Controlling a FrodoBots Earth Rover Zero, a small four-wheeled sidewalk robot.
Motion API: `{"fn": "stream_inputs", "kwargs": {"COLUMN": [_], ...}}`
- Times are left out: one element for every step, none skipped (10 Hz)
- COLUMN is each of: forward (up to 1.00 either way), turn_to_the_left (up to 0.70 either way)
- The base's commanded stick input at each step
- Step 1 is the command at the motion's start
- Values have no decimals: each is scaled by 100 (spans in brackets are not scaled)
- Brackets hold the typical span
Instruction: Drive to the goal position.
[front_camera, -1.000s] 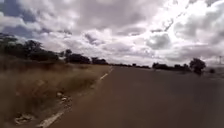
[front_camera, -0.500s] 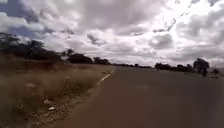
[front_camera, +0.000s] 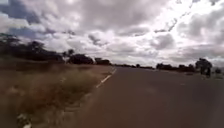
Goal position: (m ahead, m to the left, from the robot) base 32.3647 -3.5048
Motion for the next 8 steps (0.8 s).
{"fn": "stream_inputs", "kwargs": {"forward": [85, 85, 85, 85, 85, 85, 85, 85], "turn_to_the_left": [0, 0, 0, -2, -6, -34, -34, -34]}}
